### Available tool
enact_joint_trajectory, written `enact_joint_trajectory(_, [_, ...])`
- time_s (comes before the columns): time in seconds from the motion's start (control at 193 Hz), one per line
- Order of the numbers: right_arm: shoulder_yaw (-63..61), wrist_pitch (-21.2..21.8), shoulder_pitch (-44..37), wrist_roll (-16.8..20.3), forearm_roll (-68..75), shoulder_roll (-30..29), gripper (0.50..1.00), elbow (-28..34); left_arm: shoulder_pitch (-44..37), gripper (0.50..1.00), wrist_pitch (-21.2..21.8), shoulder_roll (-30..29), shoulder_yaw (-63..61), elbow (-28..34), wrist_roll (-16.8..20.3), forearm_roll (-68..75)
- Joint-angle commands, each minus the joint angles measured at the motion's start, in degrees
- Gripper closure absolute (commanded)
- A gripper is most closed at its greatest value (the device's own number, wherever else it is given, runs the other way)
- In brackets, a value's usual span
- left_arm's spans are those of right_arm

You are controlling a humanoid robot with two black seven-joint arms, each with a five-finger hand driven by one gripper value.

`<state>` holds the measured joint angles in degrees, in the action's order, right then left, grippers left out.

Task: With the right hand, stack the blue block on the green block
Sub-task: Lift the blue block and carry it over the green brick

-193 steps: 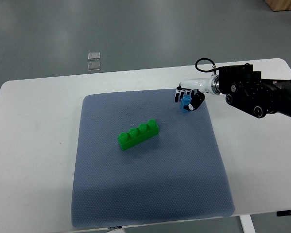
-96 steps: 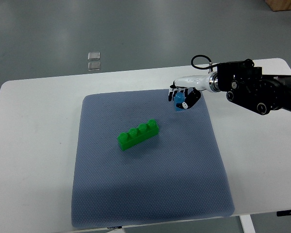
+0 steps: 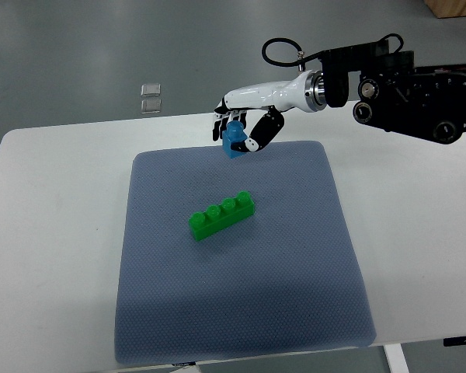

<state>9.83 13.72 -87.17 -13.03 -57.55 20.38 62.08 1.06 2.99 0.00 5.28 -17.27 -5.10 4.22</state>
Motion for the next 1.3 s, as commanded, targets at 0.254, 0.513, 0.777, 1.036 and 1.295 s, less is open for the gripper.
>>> enact_joint_trajectory(0.254, [0.0, -6.2, 2.9, 0.3, 2.2, -0.5, 0.932, 3.7, 0.0, 0.500, 0.0, 0.0, 0.1, 0.0, 0.0, 0.0])
enact_joint_trajectory(0.513, [0.0, -9.6, 7.2, 1.5, 1.7, -1.7, 0.932, 3.7, 0.0, 0.500, 0.0, 0.0, 0.1, 0.0, 0.0, 0.0])
enact_joint_trajectory(0.777, [-0.3, -11.6, 11.3, 2.6, 1.1, -2.5, 0.930, 3.7, 0.0, 0.500, 0.0, 0.0, 0.1, 0.0, 0.0, 0.0])
enact_joint_trajectory(1.036, [-0.4, -12.8, 14.5, 2.6, 0.0, -2.6, 0.928, 3.6, 0.0, 0.500, 0.0, 0.0, 0.1, 0.0, 0.0, 0.0])
enact_joint_trajectory(1.295, [-0.4, -13.8, 15.9, 2.5, -0.6, -2.6, 0.928, 3.0, 0.0, 0.500, 0.0, 0.0, 0.1, 0.0, 0.0, 0.0])
